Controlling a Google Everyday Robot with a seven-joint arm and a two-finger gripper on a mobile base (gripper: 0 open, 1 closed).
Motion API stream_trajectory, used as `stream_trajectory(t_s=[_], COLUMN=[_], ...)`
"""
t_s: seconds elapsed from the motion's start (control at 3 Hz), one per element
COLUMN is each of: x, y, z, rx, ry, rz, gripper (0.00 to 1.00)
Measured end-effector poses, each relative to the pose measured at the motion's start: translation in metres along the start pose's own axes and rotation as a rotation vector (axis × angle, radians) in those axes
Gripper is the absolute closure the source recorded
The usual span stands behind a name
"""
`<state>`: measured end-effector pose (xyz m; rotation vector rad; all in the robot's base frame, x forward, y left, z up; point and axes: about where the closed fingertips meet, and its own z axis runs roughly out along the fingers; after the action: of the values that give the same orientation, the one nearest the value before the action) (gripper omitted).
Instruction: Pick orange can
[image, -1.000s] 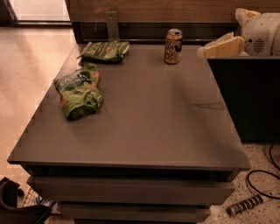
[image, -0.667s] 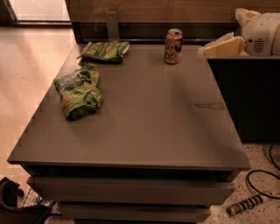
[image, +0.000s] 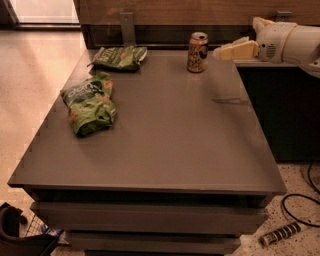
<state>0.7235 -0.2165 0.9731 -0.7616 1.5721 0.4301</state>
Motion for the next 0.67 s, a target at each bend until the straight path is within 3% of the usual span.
stream_trajectory(t_s=[0.33, 0.67], x=[0.016, 0.026], y=[-0.021, -0.026], z=[0.045, 0.072], rx=[-0.02, -0.044], ry=[-0.027, -0.034], rz=[0.051, 0.079], gripper=[0.0, 0.0])
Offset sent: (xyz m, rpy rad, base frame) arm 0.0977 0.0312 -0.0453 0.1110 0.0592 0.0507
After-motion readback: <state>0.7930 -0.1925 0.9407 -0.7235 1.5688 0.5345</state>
